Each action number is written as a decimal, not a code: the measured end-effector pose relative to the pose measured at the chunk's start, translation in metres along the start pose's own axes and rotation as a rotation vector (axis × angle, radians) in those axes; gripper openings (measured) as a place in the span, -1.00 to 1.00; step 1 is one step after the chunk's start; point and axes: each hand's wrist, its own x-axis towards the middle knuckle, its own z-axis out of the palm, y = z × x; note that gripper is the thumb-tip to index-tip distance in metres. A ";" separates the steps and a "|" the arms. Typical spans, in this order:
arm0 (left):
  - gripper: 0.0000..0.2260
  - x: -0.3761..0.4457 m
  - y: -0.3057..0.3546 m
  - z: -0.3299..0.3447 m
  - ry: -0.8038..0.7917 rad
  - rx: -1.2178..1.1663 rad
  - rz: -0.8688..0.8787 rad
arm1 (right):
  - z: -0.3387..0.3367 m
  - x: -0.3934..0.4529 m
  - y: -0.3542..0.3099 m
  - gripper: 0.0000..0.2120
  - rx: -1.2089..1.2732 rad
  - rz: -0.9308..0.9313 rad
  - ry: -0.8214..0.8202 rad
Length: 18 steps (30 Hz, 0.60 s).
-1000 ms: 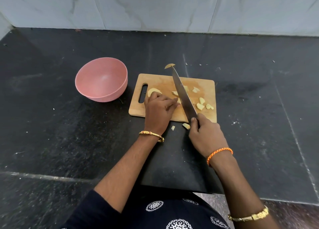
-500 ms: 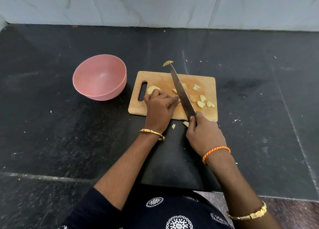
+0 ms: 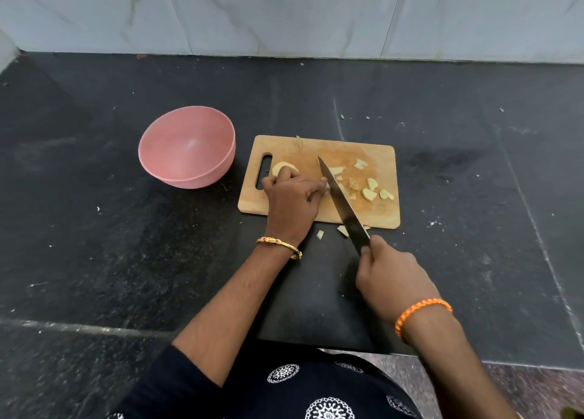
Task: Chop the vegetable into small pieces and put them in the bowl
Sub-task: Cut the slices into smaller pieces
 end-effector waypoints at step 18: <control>-0.93 0.005 0.001 -0.008 -0.031 -0.004 0.002 | 0.000 0.031 -0.006 -0.79 0.134 -0.131 0.158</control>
